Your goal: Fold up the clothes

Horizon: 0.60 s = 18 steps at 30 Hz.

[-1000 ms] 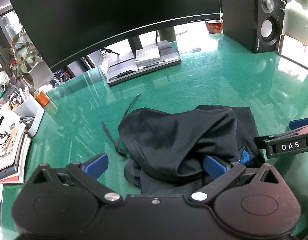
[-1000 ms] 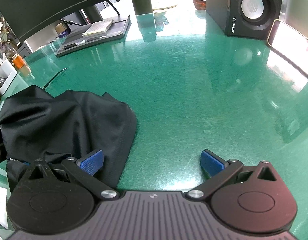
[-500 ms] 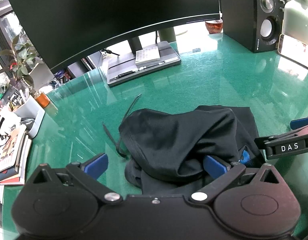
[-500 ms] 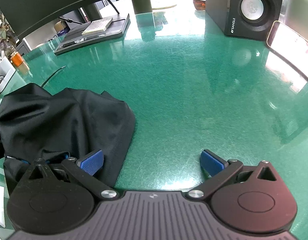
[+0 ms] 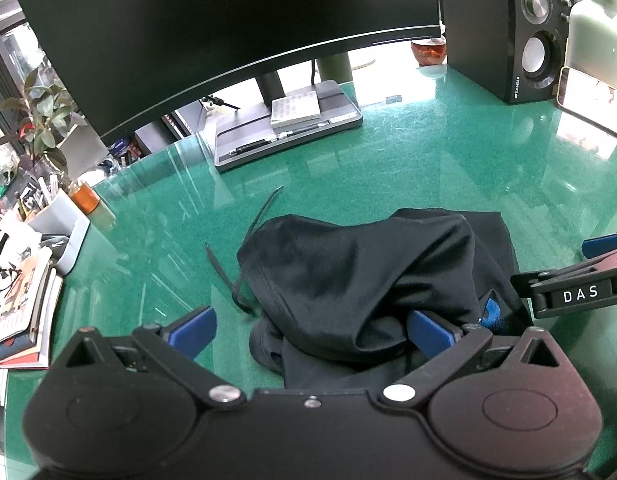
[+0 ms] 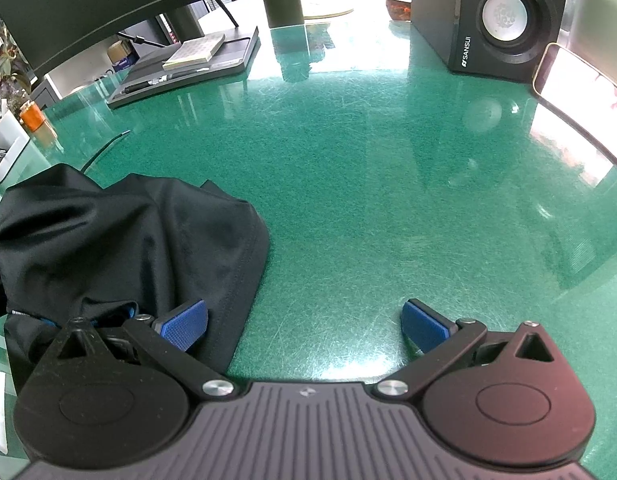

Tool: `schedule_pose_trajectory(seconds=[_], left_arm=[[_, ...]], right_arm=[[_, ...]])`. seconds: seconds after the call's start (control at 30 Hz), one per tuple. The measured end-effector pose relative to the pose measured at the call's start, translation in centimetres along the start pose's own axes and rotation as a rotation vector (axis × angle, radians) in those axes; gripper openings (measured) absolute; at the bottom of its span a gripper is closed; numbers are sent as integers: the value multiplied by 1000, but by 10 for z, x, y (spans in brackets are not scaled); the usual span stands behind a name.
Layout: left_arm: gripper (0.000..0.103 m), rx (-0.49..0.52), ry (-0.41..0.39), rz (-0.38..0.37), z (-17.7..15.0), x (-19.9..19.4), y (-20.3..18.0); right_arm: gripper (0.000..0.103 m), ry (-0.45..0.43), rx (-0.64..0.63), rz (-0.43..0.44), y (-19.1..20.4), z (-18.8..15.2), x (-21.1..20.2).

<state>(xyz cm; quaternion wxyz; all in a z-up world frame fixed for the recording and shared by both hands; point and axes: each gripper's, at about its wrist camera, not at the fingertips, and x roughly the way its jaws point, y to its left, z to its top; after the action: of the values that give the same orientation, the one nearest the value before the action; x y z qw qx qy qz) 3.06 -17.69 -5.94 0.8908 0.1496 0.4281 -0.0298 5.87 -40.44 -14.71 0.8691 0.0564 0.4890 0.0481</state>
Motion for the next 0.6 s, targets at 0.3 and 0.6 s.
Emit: schedule_pose_trajectory(seconds=[0.3,0.6], left_arm=[[102,-5,5,4,-2,1,0],[102,-4,11,7,-2,3,-1]], right_arm=[[103,1,-8,-5,1,0,0],[103,2,-21,-14,1,1,2]])
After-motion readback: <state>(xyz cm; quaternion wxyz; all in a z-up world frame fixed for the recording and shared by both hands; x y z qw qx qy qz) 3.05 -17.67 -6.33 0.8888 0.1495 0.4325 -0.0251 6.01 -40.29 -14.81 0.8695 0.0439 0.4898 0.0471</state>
